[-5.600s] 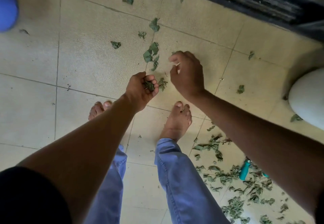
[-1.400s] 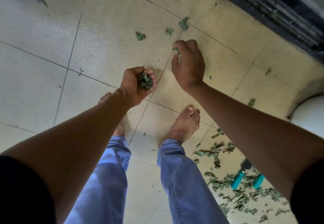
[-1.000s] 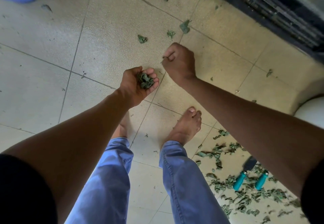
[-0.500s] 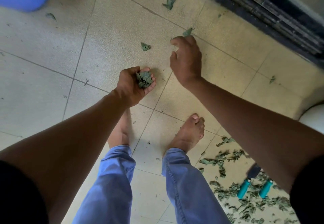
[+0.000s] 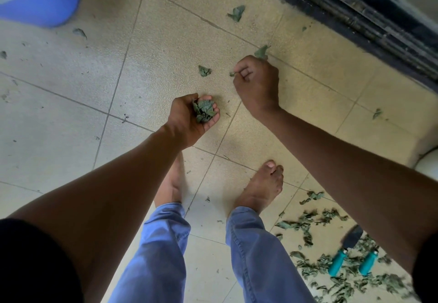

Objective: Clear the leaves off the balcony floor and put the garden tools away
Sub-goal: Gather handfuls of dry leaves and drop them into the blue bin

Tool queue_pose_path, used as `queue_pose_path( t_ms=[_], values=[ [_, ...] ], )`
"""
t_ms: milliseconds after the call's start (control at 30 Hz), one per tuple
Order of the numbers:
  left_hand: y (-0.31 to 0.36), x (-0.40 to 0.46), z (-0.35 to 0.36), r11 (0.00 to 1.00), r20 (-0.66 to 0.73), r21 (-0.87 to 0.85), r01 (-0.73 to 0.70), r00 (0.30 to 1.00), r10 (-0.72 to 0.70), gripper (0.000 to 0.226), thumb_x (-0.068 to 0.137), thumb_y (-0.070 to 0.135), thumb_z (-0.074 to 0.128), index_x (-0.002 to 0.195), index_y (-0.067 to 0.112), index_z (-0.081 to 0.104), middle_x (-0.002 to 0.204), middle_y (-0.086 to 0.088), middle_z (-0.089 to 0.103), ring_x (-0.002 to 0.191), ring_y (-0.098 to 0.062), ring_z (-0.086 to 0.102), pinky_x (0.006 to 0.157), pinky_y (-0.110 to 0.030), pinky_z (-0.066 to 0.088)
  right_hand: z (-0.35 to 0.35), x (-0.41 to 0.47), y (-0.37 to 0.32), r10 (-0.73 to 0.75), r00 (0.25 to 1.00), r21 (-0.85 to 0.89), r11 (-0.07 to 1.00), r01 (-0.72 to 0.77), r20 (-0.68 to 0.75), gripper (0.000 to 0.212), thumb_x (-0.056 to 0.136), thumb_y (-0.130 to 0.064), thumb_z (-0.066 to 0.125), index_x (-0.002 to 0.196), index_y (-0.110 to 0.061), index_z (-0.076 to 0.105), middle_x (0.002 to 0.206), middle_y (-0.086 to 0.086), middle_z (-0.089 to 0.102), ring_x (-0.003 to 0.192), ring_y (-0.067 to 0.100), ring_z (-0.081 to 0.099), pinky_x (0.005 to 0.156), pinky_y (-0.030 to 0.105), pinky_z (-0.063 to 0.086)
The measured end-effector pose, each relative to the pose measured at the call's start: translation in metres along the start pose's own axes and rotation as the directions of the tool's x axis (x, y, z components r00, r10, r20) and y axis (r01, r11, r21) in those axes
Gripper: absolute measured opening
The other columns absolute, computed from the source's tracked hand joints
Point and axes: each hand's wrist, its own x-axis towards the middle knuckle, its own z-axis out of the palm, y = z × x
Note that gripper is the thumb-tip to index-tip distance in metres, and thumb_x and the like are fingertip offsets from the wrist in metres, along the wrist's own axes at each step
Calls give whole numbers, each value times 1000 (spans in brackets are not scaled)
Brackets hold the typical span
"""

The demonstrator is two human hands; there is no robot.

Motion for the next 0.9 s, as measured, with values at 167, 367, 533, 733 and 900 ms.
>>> queue_pose_path(
  t_ms=[167,367,533,733,900],
  values=[
    [2,-4,7,1000,37,25,-13,999,12,34,104,23,37,95,6,65,89,-13,71,75,-21,72,65,-28,60,-12,-56,-43,-183,970,96,981,169,159,11,87,-6,68,96,-11,73,87,3,68,69,11,66,58,33,59],
    [-3,-4,12,1000,58,-25,-6,998,7,36,104,25,40,91,6,68,93,-13,71,78,-22,71,70,-31,61,-16,-48,-32,-201,978,-73,976,205,60,16,89,-9,64,100,-16,74,91,1,67,74,15,63,60,36,55],
    [-3,-3,12,997,22,-70,22,1000,-21,37,103,26,45,84,7,70,81,-11,69,73,-22,69,75,-34,61,-21,8,9,-70,996,-305,951,52,-47,32,88,-6,69,118,-16,69,117,6,64,106,23,60,77,33,57],
    [-1,-6,10,998,22,-56,14,1000,-13,38,103,25,44,83,7,70,82,-12,68,73,-23,68,75,-34,60,-16,42,29,10,998,-440,898,16,58,34,86,2,69,115,-13,63,126,13,51,111,27,53,81,36,59],
    [-2,-7,4,998,7,-61,17,1000,-17,39,103,25,44,82,7,71,81,-12,69,71,-23,69,75,-34,60,-14,27,24,9,996,-350,936,25,93,23,85,7,62,96,-13,65,107,11,59,90,25,60,70,36,54]
  ],
)
